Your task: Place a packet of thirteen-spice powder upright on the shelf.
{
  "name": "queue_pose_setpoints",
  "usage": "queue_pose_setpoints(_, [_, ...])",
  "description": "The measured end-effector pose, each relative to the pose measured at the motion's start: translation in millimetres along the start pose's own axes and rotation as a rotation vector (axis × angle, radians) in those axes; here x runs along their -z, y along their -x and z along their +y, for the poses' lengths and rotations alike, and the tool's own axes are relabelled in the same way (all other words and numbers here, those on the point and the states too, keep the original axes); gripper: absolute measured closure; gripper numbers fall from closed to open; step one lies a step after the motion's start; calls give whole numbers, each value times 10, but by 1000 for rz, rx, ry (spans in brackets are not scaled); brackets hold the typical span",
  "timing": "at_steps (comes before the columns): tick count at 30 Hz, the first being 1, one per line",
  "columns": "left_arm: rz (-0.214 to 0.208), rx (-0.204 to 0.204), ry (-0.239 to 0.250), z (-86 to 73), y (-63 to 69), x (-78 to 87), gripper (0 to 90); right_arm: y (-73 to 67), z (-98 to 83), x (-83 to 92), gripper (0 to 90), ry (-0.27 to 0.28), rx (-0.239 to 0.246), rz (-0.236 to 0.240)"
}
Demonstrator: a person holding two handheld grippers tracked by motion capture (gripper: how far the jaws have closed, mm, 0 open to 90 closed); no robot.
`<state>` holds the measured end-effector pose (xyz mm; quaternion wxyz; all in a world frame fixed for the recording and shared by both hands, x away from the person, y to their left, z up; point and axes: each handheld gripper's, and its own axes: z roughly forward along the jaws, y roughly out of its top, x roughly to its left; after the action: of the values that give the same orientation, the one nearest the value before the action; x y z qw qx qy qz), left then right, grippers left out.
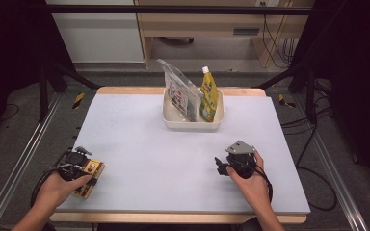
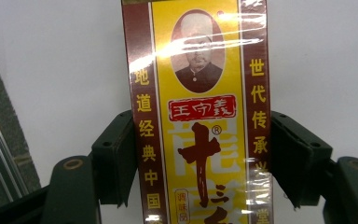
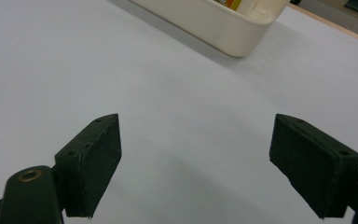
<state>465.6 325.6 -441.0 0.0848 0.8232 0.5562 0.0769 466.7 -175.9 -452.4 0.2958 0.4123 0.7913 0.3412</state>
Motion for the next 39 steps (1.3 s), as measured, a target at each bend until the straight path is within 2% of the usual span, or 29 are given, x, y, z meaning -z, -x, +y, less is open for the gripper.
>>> queue_pose_setpoints(8, [28, -133, 34, 253, 143, 169, 311, 3, 4, -10, 171, 1, -2, 2])
queue_pose_setpoints(13, [46, -245, 60, 483, 272, 237, 311, 20, 12, -32, 171, 5, -16, 12])
queue_pose_setpoints(14, [49, -255, 67, 511, 296, 246, 312, 19, 14, -35, 171, 4, -21, 14])
queue_pose_setpoints(16, [65, -309, 81, 601, 354, 293, 311, 18, 15, -41, 171, 4, -23, 15])
queue_pose_setpoints(19, [74, -351, 104, 703, 439, 348, 312, 13, 28, -47, 171, 10, -33, 22])
queue_pose_setpoints(22, [63, -390, 136, 802, 539, 400, 312, -2, 64, -37, 172, 14, -50, 32])
queue_pose_setpoints(24, [65, -429, 152, 870, 632, 419, 312, -2, 114, -21, 175, 20, -55, 40])
queue_pose_setpoints(28, [51, -472, 182, 979, 796, 398, 312, -14, 224, -4, 170, 22, -94, 61])
queue_pose_setpoints(30, [47, -507, 190, 1029, 882, 379, 312, -24, 282, 10, 161, 40, -94, 83])
queue_pose_setpoints(32, [42, -532, 203, 1074, 973, 352, 312, -32, 352, 20, 167, 55, -116, 107])
queue_pose_setpoints(34, [41, -561, 214, 1116, 1064, 322, 312, -49, 438, 23, 194, 67, -127, 128])
queue_pose_setpoints(39, [50, -619, 258, 1179, 1277, 289, 313, -121, 707, -4, 283, 55, -117, 169])
